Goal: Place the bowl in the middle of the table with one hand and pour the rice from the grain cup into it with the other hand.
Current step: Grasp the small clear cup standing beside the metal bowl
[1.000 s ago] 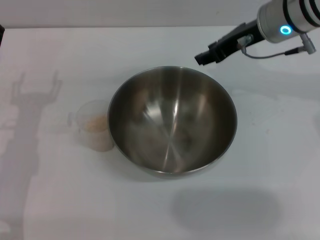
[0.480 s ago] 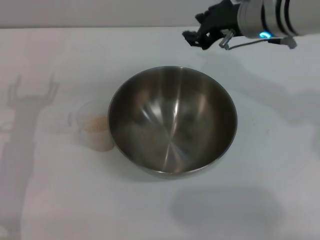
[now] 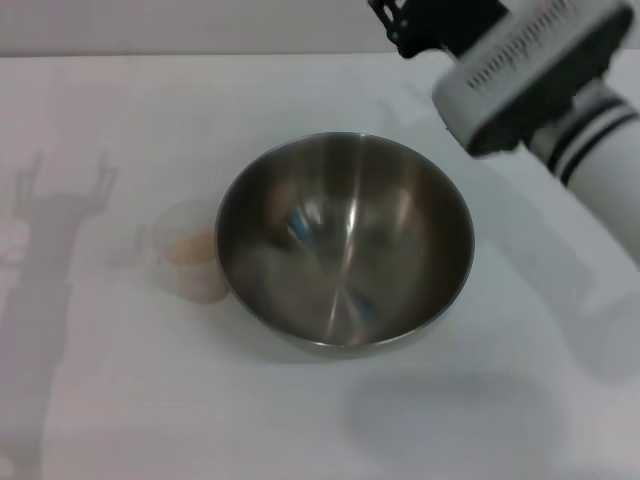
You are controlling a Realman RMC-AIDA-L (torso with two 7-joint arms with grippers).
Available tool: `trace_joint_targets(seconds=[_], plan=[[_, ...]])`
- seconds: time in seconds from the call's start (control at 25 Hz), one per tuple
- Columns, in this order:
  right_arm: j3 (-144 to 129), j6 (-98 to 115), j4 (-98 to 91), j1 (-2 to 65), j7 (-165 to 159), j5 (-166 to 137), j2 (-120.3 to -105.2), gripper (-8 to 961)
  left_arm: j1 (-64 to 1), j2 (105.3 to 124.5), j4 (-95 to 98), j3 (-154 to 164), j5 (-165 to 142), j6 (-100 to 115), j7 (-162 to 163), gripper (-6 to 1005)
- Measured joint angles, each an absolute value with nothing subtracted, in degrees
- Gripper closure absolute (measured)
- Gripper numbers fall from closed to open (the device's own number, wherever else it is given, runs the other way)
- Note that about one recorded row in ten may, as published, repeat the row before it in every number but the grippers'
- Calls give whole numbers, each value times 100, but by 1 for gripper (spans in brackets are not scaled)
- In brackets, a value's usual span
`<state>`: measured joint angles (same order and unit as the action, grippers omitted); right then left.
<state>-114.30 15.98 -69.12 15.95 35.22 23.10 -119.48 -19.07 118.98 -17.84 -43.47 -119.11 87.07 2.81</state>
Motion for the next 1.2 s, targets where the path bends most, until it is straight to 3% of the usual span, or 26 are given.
trace_joint_targets(seconds=[0.12,0.32,0.64,1.2], plan=[[-11853,3793,-5593,1665,2461,2318,-11951,497,-1907,11901,-1785,-4226,-11910,8701,281,271],[-12207,5751,-4134,1902,994,2317,-11935,497,-1874,11908,-1784,-3911,-11907,8714,297,273],[-12248,7166,-2729,1939,-285,2287,-11930,498,-1766,11909,-1784,-3110,-11909,8829,307,277],[-12219,7585,-2110,1975,-511,2253,-11917,498,-1545,11862,-2076,-2870,-11885,8872,366,284]])
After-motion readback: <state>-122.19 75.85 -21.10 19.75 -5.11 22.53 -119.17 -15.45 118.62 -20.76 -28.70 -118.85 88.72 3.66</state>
